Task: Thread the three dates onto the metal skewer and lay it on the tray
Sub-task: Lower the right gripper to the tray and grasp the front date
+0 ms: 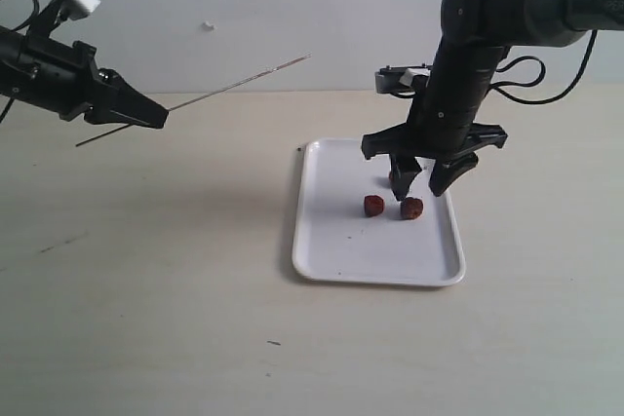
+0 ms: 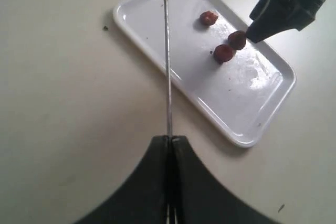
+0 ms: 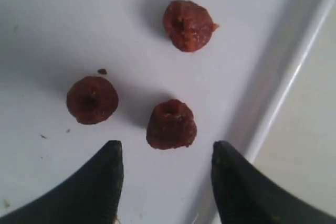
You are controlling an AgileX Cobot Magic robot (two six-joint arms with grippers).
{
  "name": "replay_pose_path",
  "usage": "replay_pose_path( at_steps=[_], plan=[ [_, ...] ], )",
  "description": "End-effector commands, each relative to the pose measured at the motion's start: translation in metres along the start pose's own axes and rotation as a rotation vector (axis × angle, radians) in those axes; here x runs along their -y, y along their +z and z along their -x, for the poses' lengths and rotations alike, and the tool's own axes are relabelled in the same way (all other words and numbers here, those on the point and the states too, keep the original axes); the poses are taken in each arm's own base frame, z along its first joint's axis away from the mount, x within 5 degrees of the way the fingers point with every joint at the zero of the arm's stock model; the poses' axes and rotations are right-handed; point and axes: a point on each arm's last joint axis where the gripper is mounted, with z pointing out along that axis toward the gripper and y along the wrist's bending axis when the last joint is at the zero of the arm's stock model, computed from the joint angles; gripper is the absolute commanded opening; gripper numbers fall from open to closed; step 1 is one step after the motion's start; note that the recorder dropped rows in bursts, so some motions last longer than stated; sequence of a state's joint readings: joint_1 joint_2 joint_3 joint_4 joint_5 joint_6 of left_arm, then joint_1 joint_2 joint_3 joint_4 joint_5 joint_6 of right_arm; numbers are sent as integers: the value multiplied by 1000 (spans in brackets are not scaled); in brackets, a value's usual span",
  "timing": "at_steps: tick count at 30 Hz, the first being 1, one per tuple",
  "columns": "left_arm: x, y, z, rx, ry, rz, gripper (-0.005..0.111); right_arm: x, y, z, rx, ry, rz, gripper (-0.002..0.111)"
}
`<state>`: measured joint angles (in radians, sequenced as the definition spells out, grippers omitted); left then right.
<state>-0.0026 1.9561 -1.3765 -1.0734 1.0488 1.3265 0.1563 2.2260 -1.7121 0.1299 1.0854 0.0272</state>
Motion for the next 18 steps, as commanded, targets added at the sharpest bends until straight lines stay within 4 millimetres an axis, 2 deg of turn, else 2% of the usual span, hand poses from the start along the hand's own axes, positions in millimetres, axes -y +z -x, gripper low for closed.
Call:
replay_pose_path(
  at_steps=[1, 8, 18],
  plan=[
    [3, -2, 3, 14, -4, 4, 0, 1, 8, 5, -4, 6, -6, 52],
    [3, -2, 3, 13, -4, 2, 0, 3, 23, 6, -21, 9, -11, 52],
    [4, -2, 3, 12, -4, -3, 0, 4, 32, 9, 5, 5, -11, 52]
  ],
)
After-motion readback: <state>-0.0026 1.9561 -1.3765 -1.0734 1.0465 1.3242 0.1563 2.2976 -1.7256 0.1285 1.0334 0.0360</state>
